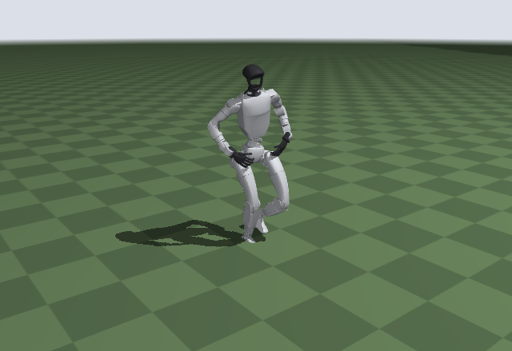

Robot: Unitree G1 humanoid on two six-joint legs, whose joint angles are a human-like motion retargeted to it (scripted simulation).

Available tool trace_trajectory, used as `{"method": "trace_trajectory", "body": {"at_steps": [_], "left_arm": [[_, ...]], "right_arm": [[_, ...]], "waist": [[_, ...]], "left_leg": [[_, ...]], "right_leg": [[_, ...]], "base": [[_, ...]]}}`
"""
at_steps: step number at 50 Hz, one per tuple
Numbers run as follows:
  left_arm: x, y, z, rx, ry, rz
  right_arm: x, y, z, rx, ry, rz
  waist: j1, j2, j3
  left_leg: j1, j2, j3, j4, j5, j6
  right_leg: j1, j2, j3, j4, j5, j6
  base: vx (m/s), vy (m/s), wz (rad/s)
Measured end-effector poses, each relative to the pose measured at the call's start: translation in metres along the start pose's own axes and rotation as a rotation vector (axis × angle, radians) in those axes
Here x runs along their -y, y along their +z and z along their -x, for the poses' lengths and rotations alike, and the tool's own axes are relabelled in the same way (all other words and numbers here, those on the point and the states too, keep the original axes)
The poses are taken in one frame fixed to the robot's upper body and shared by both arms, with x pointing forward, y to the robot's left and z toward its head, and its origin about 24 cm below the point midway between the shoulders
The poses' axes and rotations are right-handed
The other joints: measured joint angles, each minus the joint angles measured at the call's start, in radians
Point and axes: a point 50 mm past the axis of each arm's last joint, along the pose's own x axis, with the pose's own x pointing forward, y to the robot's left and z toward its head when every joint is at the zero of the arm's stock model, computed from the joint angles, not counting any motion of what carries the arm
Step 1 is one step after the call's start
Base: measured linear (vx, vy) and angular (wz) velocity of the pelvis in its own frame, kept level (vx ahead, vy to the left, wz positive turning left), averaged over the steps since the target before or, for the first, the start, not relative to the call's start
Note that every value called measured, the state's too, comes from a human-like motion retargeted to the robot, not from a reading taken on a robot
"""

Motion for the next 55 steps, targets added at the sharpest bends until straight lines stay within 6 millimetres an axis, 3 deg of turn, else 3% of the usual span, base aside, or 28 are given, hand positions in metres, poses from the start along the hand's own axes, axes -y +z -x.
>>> {"method": "trace_trajectory", "body": {"at_steps": [3, 5, 10, 13, 19, 23, 31, 35, 42, 49, 53, 55], "left_arm": [[0.000, -0.004, -0.002, 0.005, 0.018, 0.032], [0.001, -0.007, -0.004, 0.010, 0.025, 0.060], [0.001, -0.014, -0.015, -0.001, 0.031, 0.086], [0.001, -0.021, -0.019, -0.033, 0.051, 0.107], [-0.002, -0.043, -0.023, -0.111, 0.143, 0.224], [-0.007, -0.053, -0.025, -0.128, 0.248, 0.312], [-0.042, -0.053, -0.022, -0.110, 0.530, 0.411], [-0.065, -0.050, -0.013, -0.074, 0.683, 0.476], [-0.085, -0.058, 0.009, -0.003, 0.897, 0.671], [-0.099, -0.061, 0.026, 0.030, 1.011, 0.774], [-0.100, -0.063, 0.026, 0.014, 1.033, 0.800], [-0.103, -0.061, 0.025, 0.005, 1.049, 0.795]], "right_arm": [[-0.004, -0.012, -0.001, -0.046, 0.007, -0.019], [-0.008, -0.022, 0.000, -0.090, 0.011, -0.024], [-0.014, -0.054, 0.007, -0.248, 0.021, -0.011], [-0.021, -0.073, 0.013, -0.345, 0.034, -0.021], [-0.032, -0.098, 0.019, -0.465, -0.001, -0.099], [-0.035, -0.108, 0.019, -0.507, -0.077, -0.173], [-0.024, -0.121, 0.014, -0.558, -0.300, -0.355], [-0.016, -0.126, 0.015, -0.572, -0.418, -0.445], [-0.005, -0.131, 0.021, -0.605, -0.538, -0.510], [0.022, -0.125, 0.019, -0.603, -0.607, -0.466], [0.037, -0.121, 0.022, -0.604, -0.657, -0.450], [0.048, -0.118, 0.024, -0.596, -0.696, -0.439]], "waist": [[-0.027, 0.013, -0.036], [-0.058, 0.011, -0.051], [-0.163, -0.055, -0.066], [-0.213, -0.101, -0.059], [-0.256, -0.153, -0.047], [-0.267, -0.162, -0.044], [-0.226, -0.150, -0.101], [-0.205, -0.158, -0.137], [-0.148, -0.140, -0.157], [-0.046, -0.072, -0.120], [0.038, -0.052, -0.109], [0.064, -0.070, -0.105]], "left_leg": [[0.112, 0.075, 0.072, -0.046, -0.047, 0.025], [0.180, 0.075, 0.125, -0.144, -0.090, 0.037], [0.272, -0.084, 0.266, -0.554, -0.259, 0.118], [0.282, -0.174, 0.311, -0.719, -0.302, 0.167], [0.289, -0.312, 0.245, -0.884, -0.294, 0.215], [0.311, -0.350, 0.191, -0.948, -0.290, 0.237], [0.307, -0.327, 0.131, -0.970, -0.309, 0.262], [0.329, -0.313, 0.108, -0.949, -0.319, 0.256], [0.313, -0.163, 0.082, -0.605, -0.292, 0.213], [0.111, 0.138, 0.051, -0.029, -0.172, 0.260], [-0.040, 0.164, -0.005, 0.110, -0.232, 0.288], [-0.111, 0.105, -0.012, 0.090, -0.262, 0.294]], "right_leg": [[-0.025, -0.001, -0.077, -0.065, 0.041, -0.008], [-0.051, -0.020, -0.122, -0.086, 0.059, -0.008], [-0.180, -0.162, -0.176, -0.029, 0.037, 0.024], [-0.283, -0.218, -0.131, 0.072, -0.011, 0.056], [-0.398, -0.320, -0.063, 0.346, -0.076, 0.043], [-0.429, -0.390, -0.044, 0.375, -0.091, 0.044], [-0.460, -0.506, -0.117, 0.050, -0.014, 0.080], [-0.433, -0.533, -0.152, 0.009, 0.033, 0.083], [-0.314, -0.465, -0.219, 0.076, 0.009, 0.021], [-0.115, -0.283, -0.325, -0.038, -0.039, -0.067], [-0.006, -0.189, -0.338, -0.151, -0.035, -0.074], [0.059, -0.177, -0.327, -0.238, -0.030, -0.065]], "base": [[-0.32, -0.21, 1.09], [-0.35, -0.16, 1.24], [-0.34, -0.06, 1.65], [-0.32, 0.04, 1.74], [-0.16, 0.06, 1.15], [0.03, 0.05, 0.69], [0.18, -0.05, 0.14], [0.31, -0.16, 0.10], [0.35, -0.23, -0.14], [0.34, -0.25, -0.28], [0.38, -0.17, -0.46], [0.40, -0.11, -0.24]]}}
